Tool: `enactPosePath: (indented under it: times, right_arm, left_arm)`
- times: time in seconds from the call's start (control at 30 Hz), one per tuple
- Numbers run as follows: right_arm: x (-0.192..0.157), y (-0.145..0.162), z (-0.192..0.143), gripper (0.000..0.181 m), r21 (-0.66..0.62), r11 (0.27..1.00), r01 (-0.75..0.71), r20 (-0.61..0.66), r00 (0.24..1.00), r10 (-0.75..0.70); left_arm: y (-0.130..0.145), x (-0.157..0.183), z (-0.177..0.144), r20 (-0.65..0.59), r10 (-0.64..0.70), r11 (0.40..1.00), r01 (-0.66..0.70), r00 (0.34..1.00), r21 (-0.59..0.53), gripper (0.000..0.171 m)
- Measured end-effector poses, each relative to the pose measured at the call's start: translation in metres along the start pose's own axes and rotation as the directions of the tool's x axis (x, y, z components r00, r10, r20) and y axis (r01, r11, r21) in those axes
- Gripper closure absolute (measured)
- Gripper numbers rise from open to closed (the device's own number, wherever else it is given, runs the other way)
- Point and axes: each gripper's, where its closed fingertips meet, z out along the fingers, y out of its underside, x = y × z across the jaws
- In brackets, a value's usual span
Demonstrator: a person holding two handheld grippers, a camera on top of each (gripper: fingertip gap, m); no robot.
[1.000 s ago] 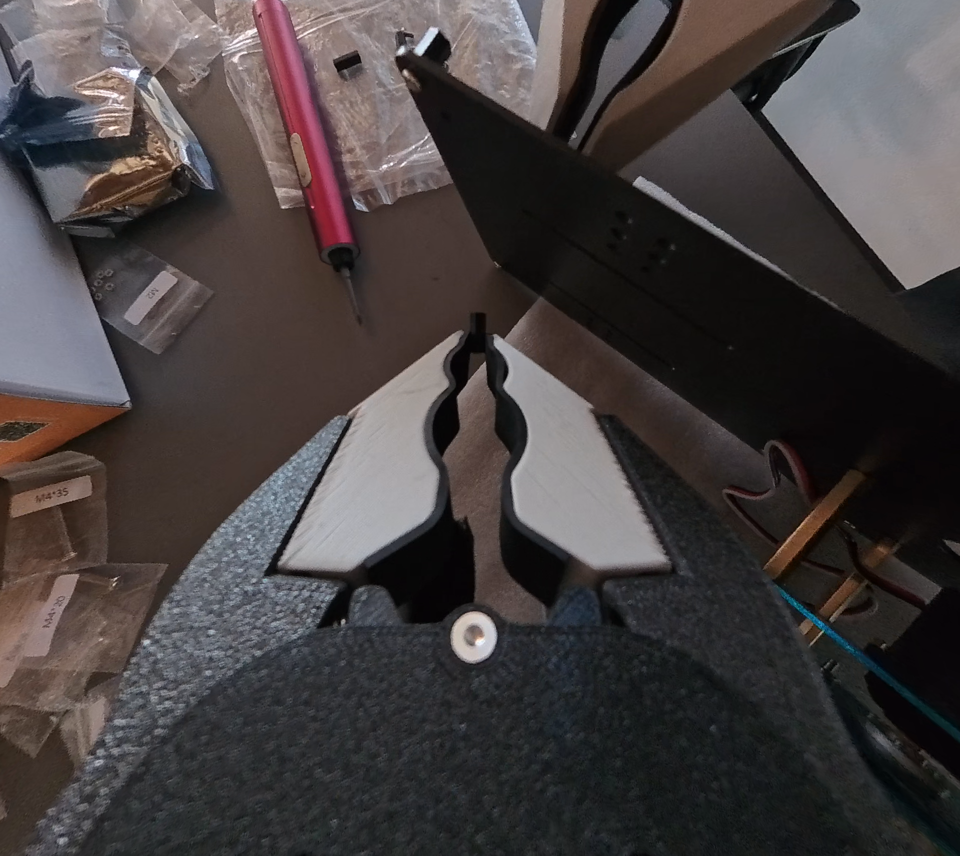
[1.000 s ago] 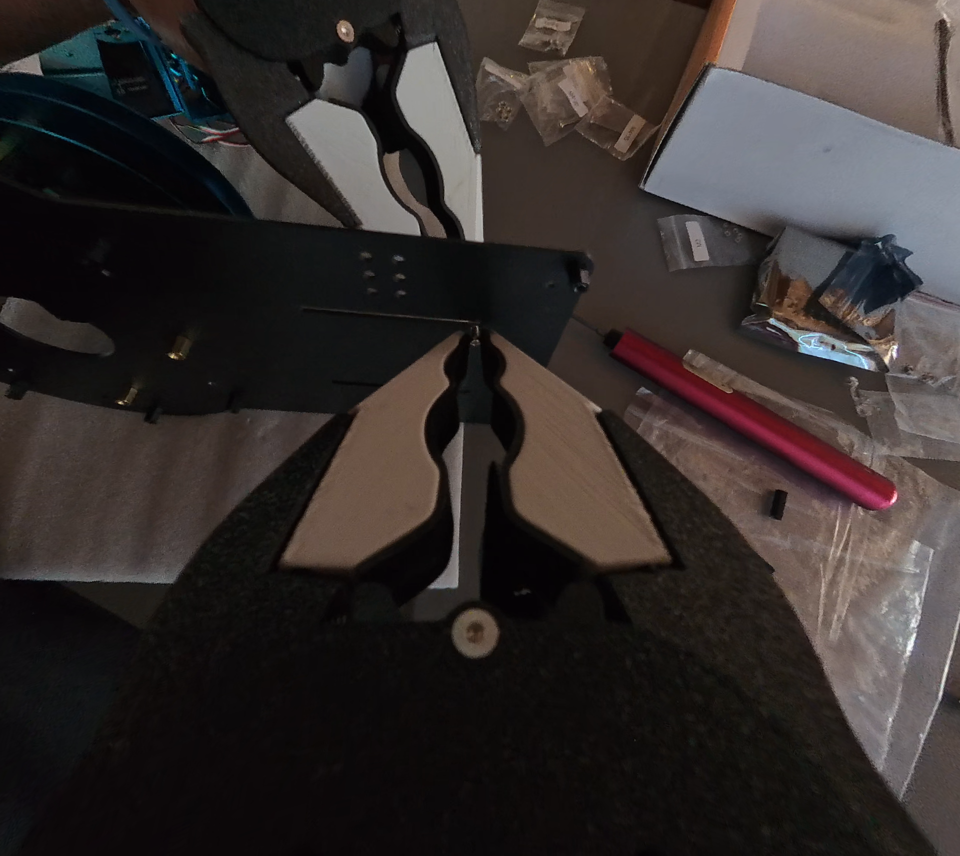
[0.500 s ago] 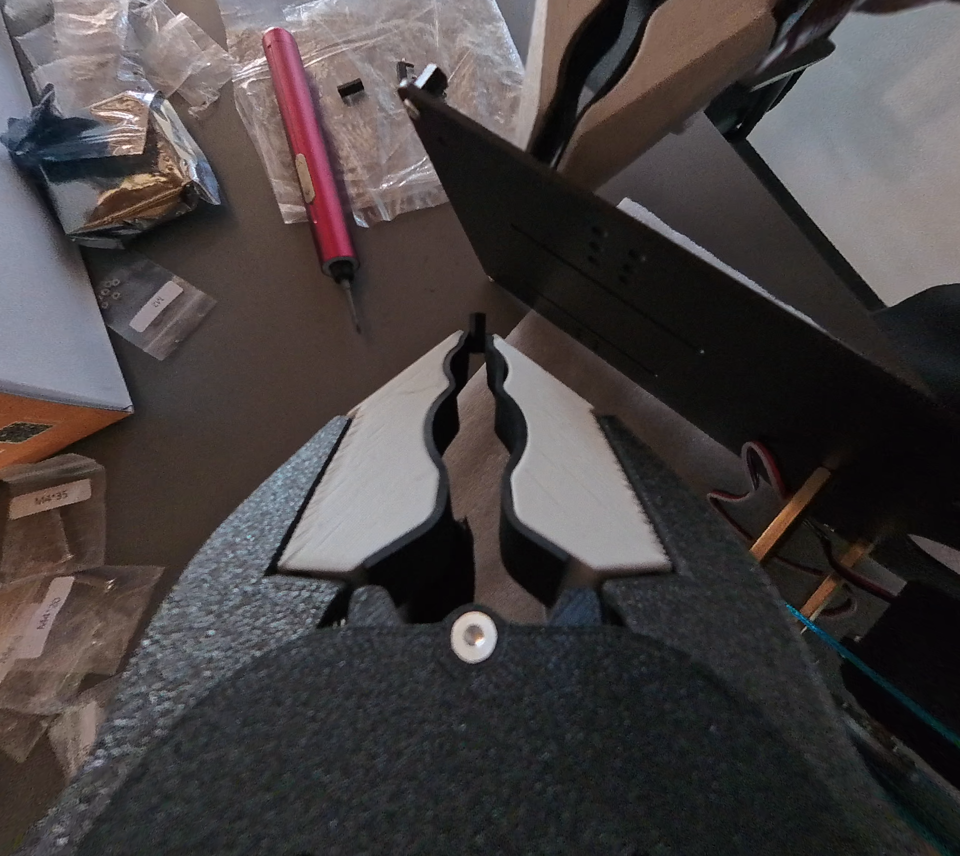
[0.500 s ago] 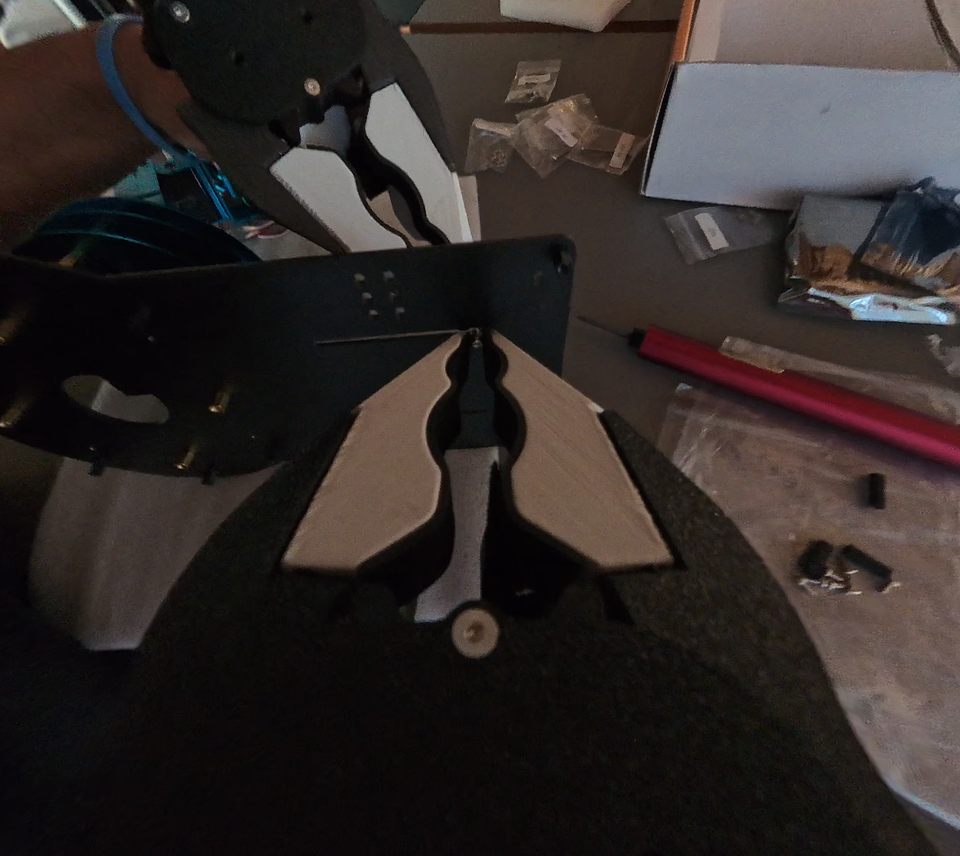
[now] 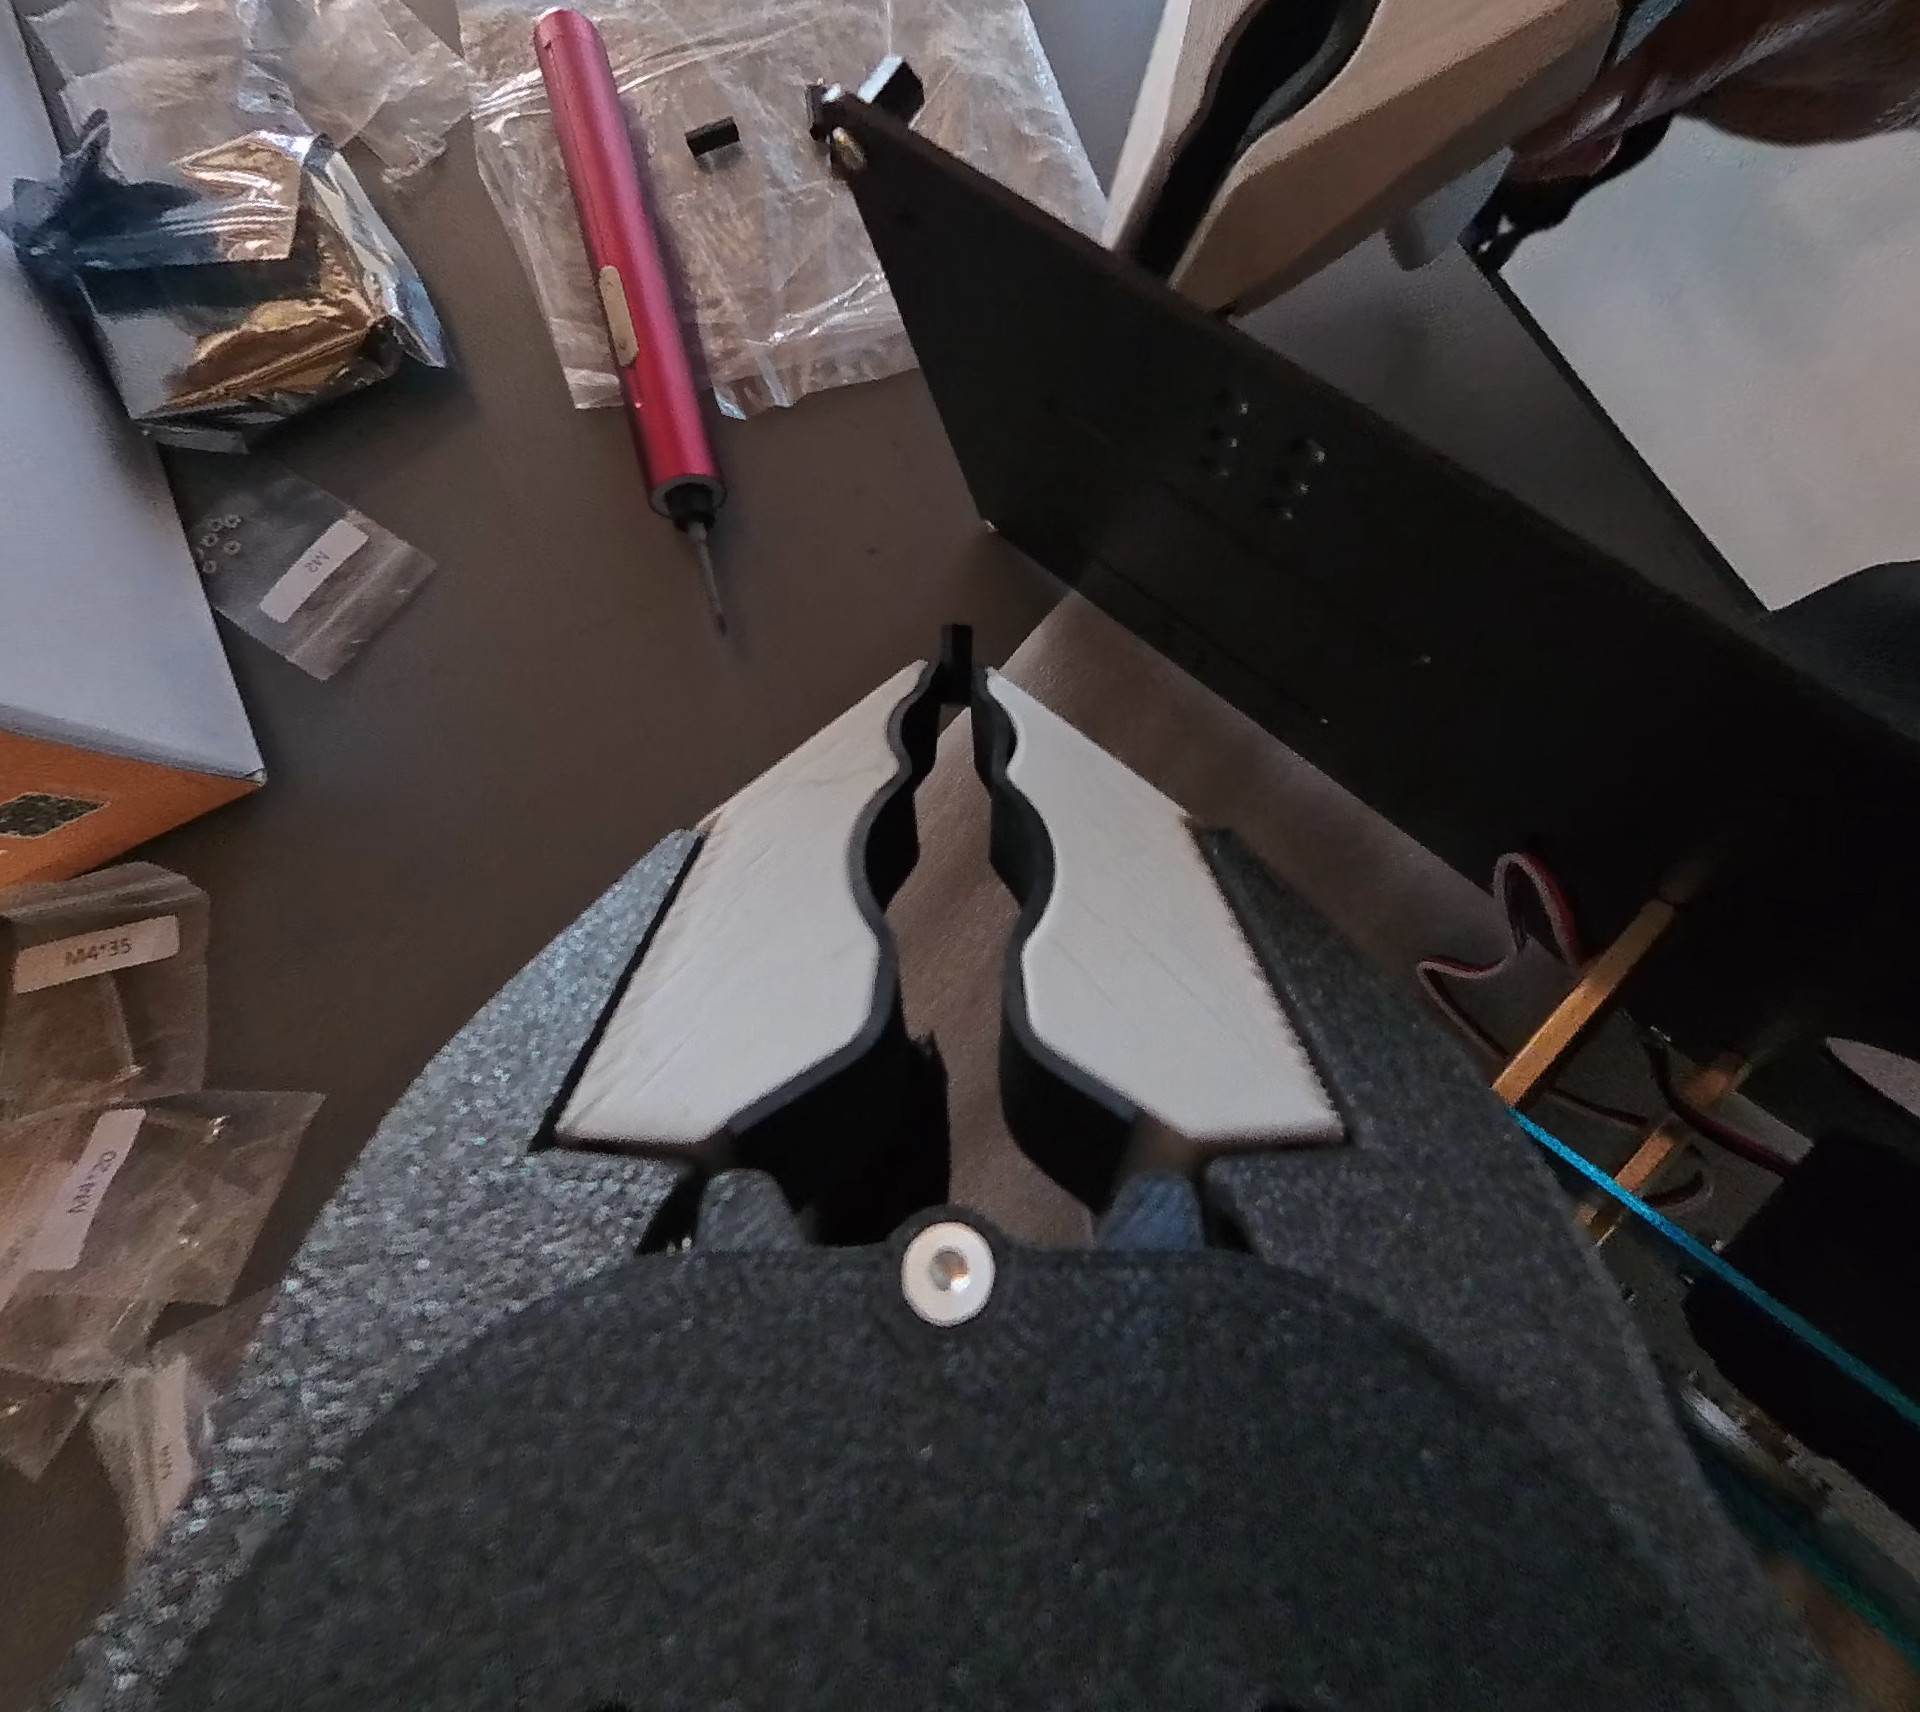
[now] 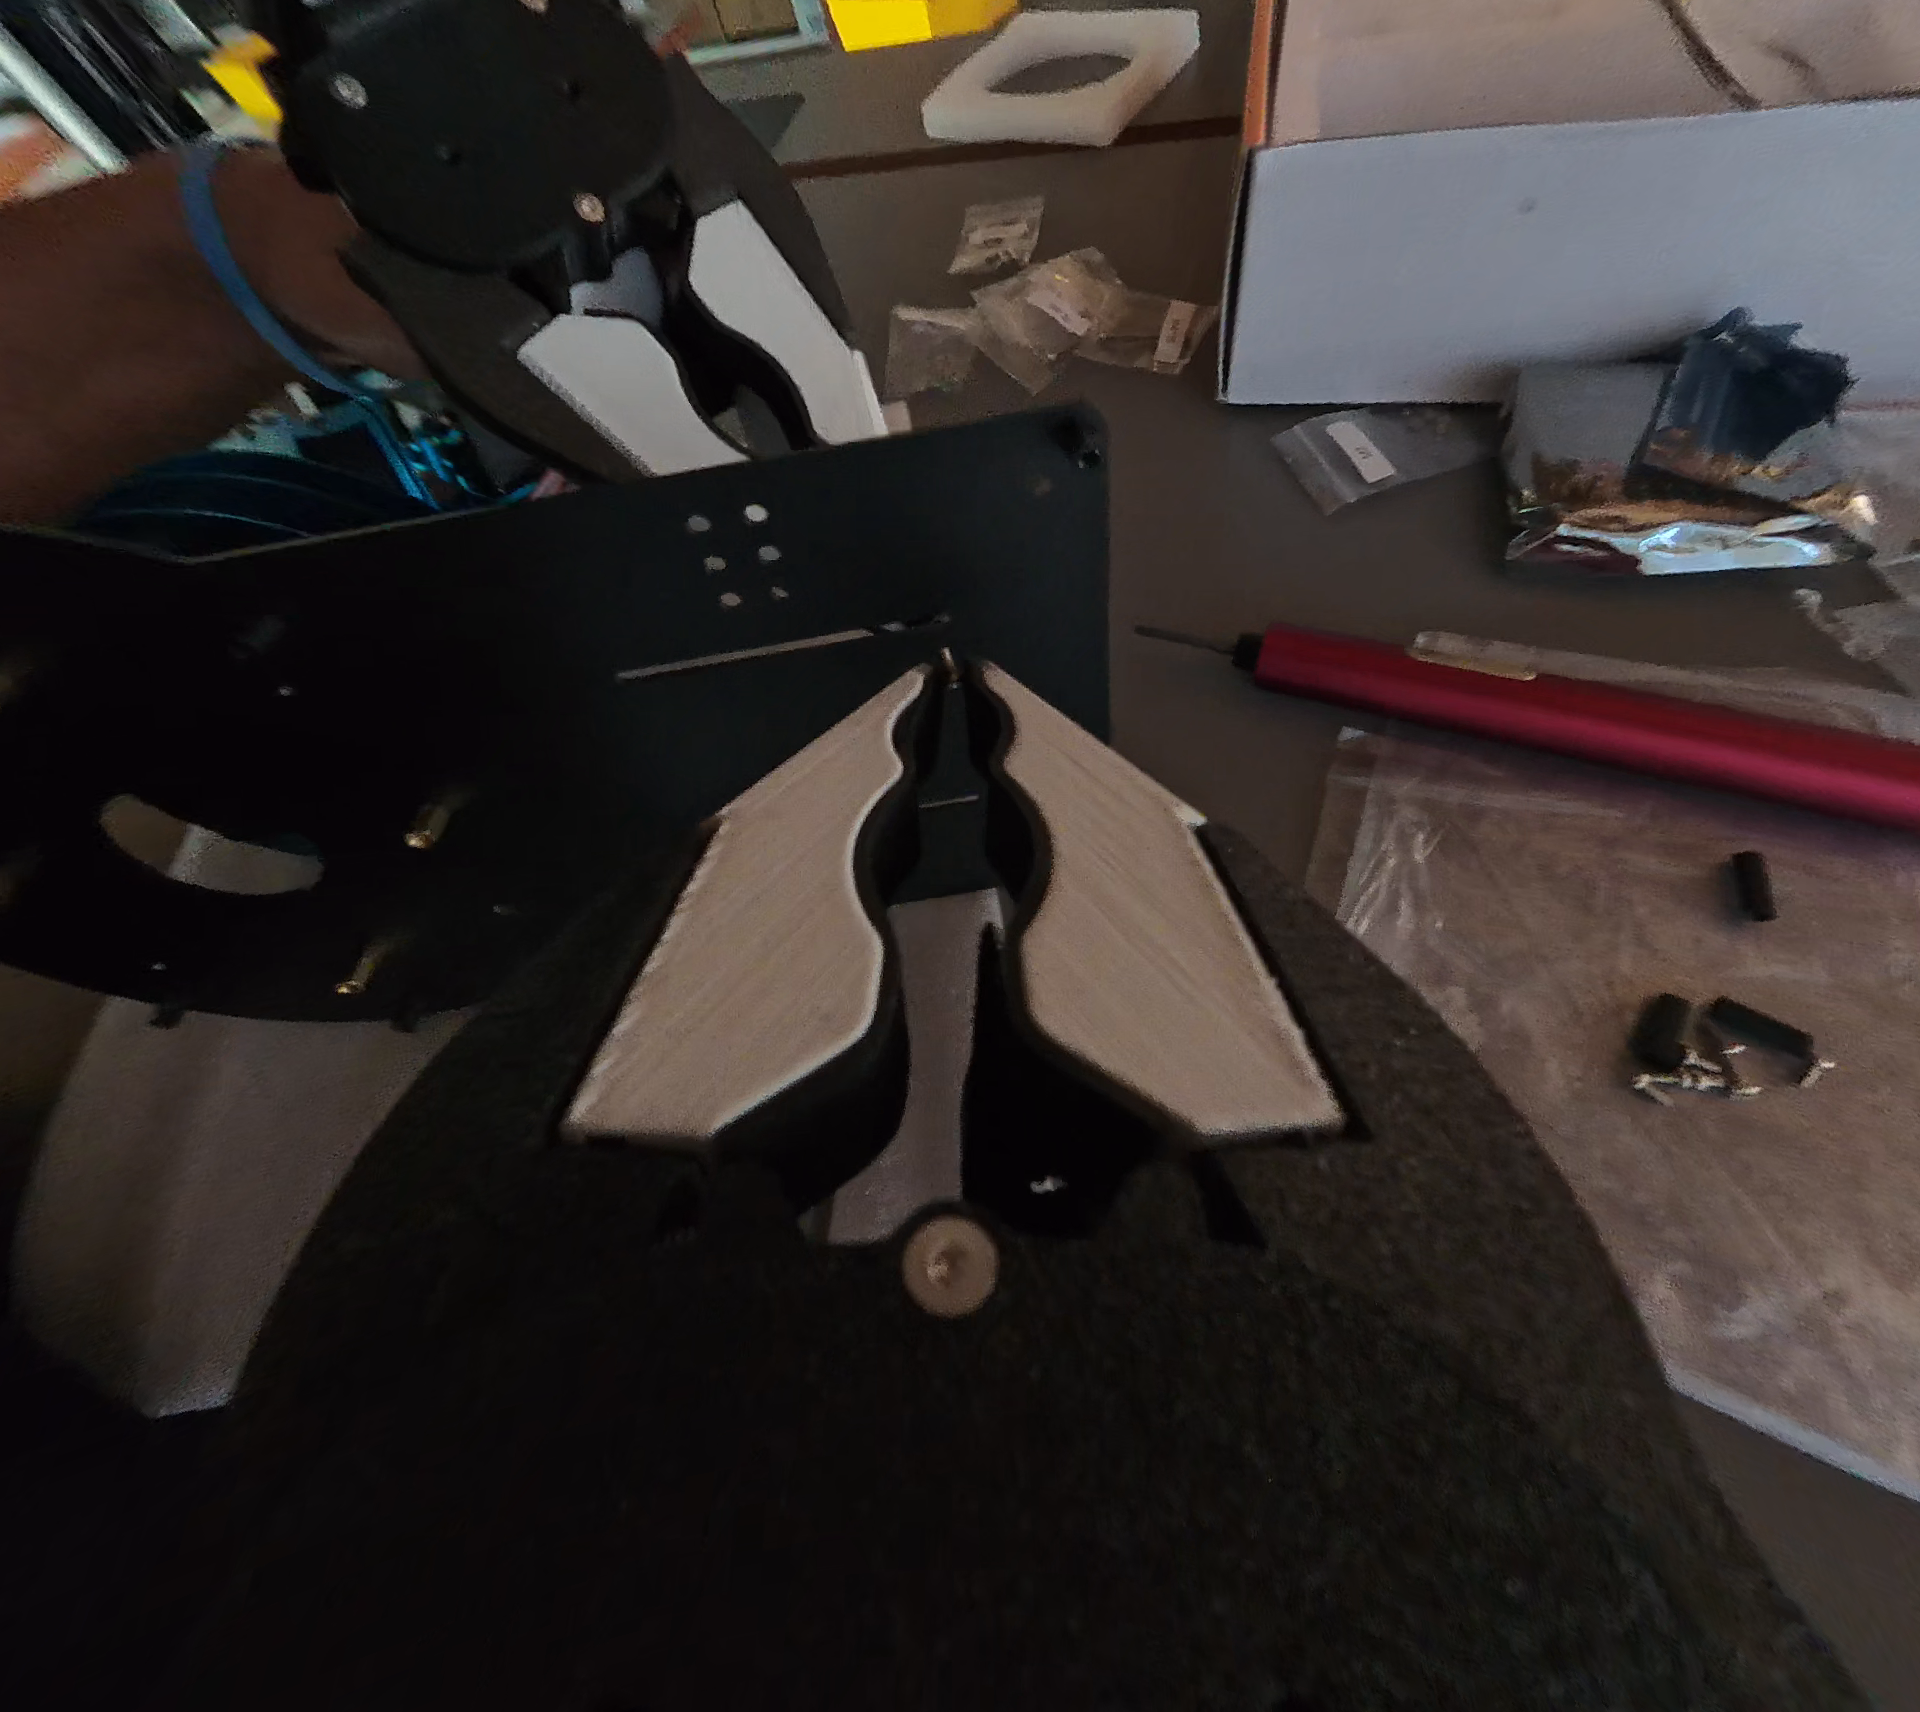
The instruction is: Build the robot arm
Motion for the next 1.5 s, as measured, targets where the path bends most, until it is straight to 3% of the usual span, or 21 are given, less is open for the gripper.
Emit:
enactPosePath:
  times: [0.2, 0.53, 0.93, 1.13, 1.33, 1.5]
  right_arm:
    - [-0.002, 0.000, 0.008, 0.178, -0.139, 0.989, 0.053, -0.036, 0.998, -0.059]
    - [-0.005, -0.005, 0.009, 0.181, -0.169, 0.986, 0.000, -0.013, 1.000, -0.002]
    - [-0.006, -0.006, 0.009, 0.181, 0.026, 0.962, -0.272, 0.051, 0.961, 0.270]
    - [-0.007, -0.008, 0.009, 0.180, 0.185, 0.870, -0.456, 0.054, 0.889, 0.455]
    - [-0.011, -0.007, 0.008, 0.179, 0.248, 0.858, -0.450, 0.020, 0.888, 0.460]
    - [-0.014, -0.007, 0.008, 0.179, 0.250, 0.803, -0.541, 0.136, 0.841, 0.524]
  left_arm:
    - [-0.004, 0.002, 0.001, -0.002, 0.012, 1.000, -0.012, 1.000, -0.002, 0.167]
    - [-0.005, 0.002, -0.001, 0.006, 0.015, 1.000, -0.015, 1.000, 0.000, 0.167]
    - [-0.008, 0.005, 0.001, -0.013, 0.007, 1.000, -0.007, 1.000, 0.015, 0.167]
    - [-0.009, 0.007, 0.000, -0.018, 0.003, 1.000, -0.003, 1.000, 0.019, 0.167]
    - [-0.009, 0.009, -0.001, -0.018, 0.001, 1.000, 0.000, 1.000, 0.023, 0.167]
    - [-0.008, 0.011, -0.002, -0.018, 0.005, 1.000, -0.005, 1.000, 0.022, 0.167]
